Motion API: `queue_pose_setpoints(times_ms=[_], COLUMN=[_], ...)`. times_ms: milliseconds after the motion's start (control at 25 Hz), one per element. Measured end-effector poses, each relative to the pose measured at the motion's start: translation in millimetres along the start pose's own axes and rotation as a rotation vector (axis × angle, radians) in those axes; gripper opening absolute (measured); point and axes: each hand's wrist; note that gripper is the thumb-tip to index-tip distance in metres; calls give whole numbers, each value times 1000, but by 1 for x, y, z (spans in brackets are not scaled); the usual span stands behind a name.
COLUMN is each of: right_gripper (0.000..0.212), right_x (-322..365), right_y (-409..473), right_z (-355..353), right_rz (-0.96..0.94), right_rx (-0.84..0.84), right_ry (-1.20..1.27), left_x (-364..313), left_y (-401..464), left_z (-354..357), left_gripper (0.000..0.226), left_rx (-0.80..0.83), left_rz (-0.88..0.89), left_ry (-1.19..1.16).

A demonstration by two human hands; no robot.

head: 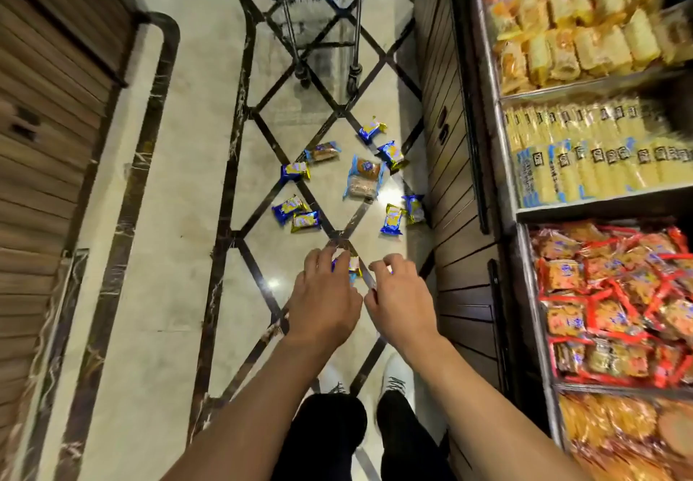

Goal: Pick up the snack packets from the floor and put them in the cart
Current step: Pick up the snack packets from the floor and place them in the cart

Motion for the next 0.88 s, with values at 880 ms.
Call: queue_pose_setpoints(times_ms=[880], right_gripper=[46], right_x=[-224], right_y=[118], right_z=[410], right_rz=[136], right_rx=[135], right_ry=[-122], left_x=[81], left_y=[156], left_z=[503], left_gripper=[58], left_rx=[211], left_rz=[-5], left_ry=[-130])
Point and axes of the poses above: each hand's wrist, its own y-axis towards the middle knuckle, its own z-axis out of the palm, x = y × z, and after that the axes turned 2 degrees about -z, right-handed
